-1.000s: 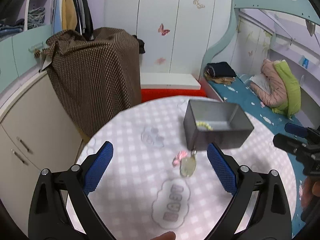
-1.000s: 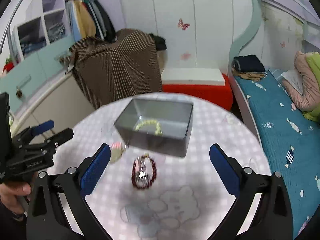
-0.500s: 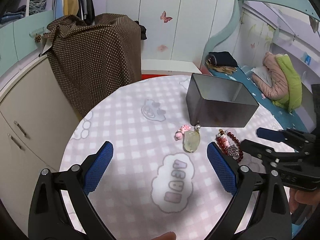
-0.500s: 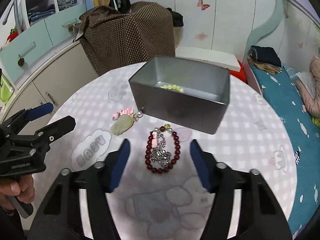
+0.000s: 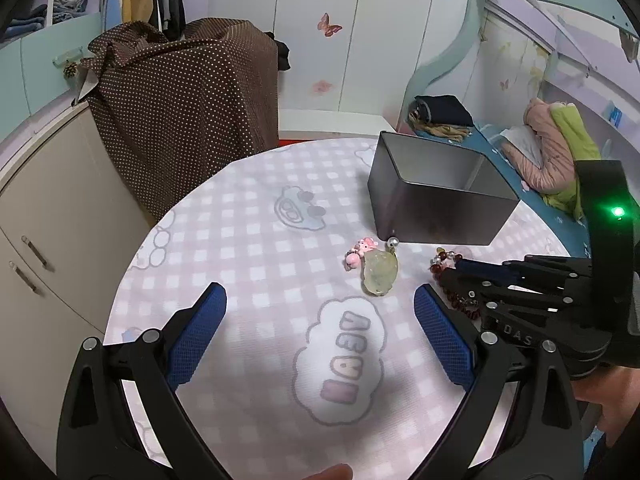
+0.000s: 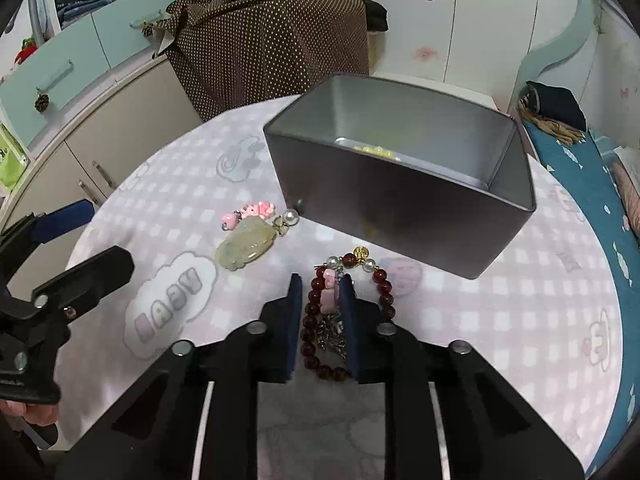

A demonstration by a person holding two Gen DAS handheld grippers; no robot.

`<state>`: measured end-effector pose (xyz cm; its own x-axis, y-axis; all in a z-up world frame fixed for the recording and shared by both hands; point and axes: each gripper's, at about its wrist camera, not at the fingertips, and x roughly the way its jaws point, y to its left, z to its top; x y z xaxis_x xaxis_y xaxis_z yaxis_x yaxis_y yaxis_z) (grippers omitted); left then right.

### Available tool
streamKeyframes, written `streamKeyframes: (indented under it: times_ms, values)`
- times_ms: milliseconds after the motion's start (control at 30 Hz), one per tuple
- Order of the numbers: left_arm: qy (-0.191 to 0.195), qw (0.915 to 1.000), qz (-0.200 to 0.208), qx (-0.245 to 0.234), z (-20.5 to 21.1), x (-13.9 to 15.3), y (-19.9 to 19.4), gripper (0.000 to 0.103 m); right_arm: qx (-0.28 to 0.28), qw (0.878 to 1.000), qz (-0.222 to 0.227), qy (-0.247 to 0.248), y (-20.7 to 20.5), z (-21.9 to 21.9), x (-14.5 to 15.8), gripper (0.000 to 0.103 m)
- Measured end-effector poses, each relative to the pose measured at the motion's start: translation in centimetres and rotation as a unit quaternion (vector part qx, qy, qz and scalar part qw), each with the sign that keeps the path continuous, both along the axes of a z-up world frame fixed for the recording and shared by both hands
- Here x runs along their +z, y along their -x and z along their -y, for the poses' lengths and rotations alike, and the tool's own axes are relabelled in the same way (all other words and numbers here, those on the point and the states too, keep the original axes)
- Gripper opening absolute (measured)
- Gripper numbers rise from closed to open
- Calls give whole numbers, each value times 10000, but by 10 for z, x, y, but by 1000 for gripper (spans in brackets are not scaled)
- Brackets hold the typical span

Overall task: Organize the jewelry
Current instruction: 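Lower the right tool and grasp the dark red bead bracelet, then grasp the pale jade pendant with the left tool while the right tool lifts the red bracelet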

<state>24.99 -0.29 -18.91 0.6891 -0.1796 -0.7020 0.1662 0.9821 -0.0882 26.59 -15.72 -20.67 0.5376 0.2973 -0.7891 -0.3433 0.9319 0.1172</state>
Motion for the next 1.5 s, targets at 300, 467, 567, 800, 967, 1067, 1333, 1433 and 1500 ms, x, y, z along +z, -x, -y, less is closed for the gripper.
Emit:
streamKeyframes:
  times_ms: [300, 467, 567, 800, 967, 1067, 1333, 1433, 1500]
  values:
    - [-6, 10000, -50, -16, 3, -3, -4, 95, -86, 9993, 46, -366, 0, 11, 3, 7]
    - [-29, 10000, -68, -66, 8, -5, -8, 95, -265, 9949, -96, -967, 2, 33, 6, 7]
    - [-53, 9999, -76, -123, 15, -8, -14, 95, -391, 9906, -142, -1303, 7, 46, 9, 7]
    - [-196, 9993, -290, -93, 34, -30, -44, 94, -487, 9863, -89, -1572, 17, 57, 19, 7]
    - [-200, 9979, -620, 8, 42, -48, -61, 82, -450, 9855, -1, -1639, 22, 62, 25, 7]
    - [-270, 9980, -578, 39, 46, -48, -66, 68, -450, 9847, 28, -1682, 22, 63, 27, 7]
    - [70, 9973, -721, -120, 32, -43, -61, 28, -431, 9804, 121, -1918, 23, 74, 37, 7]
    - [215, 9967, -772, -130, 24, -41, -53, 28, -381, 9767, 113, -2109, 22, 78, 41, 7]
    - [281, 9964, -789, -151, 20, -39, -47, 28, -324, 9735, 88, -2262, 21, 79, 42, 7]
